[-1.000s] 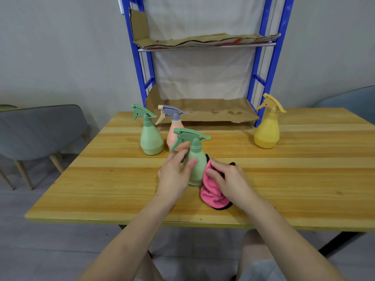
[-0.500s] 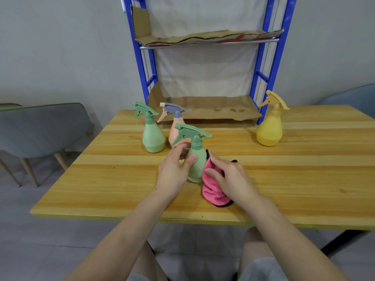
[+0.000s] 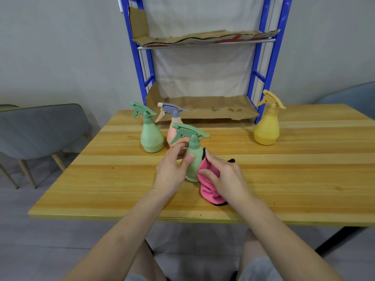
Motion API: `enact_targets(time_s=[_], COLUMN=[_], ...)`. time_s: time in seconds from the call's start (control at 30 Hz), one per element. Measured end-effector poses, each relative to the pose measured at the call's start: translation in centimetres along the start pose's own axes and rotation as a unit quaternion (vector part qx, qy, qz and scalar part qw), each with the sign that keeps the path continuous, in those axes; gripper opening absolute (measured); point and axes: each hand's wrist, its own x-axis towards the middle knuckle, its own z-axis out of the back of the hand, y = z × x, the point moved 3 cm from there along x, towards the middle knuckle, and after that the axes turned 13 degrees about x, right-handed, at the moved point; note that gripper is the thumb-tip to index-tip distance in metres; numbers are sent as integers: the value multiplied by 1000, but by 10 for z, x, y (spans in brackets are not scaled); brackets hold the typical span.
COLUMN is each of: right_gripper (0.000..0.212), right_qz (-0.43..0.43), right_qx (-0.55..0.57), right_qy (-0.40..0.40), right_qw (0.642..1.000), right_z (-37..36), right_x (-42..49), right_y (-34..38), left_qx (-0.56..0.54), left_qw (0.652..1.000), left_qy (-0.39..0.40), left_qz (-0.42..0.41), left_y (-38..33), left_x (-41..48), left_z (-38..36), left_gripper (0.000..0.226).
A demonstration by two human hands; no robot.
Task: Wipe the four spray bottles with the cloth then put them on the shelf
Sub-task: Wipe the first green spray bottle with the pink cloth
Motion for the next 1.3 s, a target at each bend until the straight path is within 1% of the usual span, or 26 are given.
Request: enact_targets(time_s=[0.13,0.23,0.33,0.37,0.47,0.53,0.67,0.73,0.8,0.9,1.0,1.17,1.23,1.3], right_gripper=[62,59,54,53,54,56,52,54,55,52,50,47,48,52], right_qz=[-23,-22,12,21,19,2,-24,-19,-8,22,22,-48,-46,-25], right_qx=[-16,4,22,25,24,13,-2,-15,-2,10,6,-16,-19,-17], right_qy=[30,20,-1,-7,-10,4,31,25,12,-14,-21,11,15,4], right_qw=[999,1000,1000,999,999,1000,999,999,1000,1000,1000,999,999,1000], right_z=[1,3,4,4,3,2,2,2,3,4,4,1,1,2], right_x=[-9,-6,7,12,16,6,-4,-3,1,14,17,-2,-3,2], right_y=[-16,-10,8,13,15,6,-9,-9,-1,16,17,-4,-5,2], left_qx=[-2,0,4,11,34,32,29,22,21,20,45,59,57,51], left_qw=[1000,1000,1000,1000,999,999,999,1000,1000,1000,999,998,998,998], left_qy=[2,5,12,11,0,-7,-12,-17,-15,-15,-23,-27,-23,-21], left_qz=[-5,1,10,5,-1,3,-4,1,7,-7,-14,-9,-3,0], left_y=[-2,-4,-3,-3,-5,-5,-6,-6,-5,-4,-5,-4,-5,-7], left_x=[-1,-3,-1,0,-1,0,1,0,0,2,0,3,4,2], left_z=[-1,0,1,0,2,4,4,4,6,6,7,8,8,8], left_gripper=[33,35,53,55,51,50,43,44,38,31,31,33,37,41])
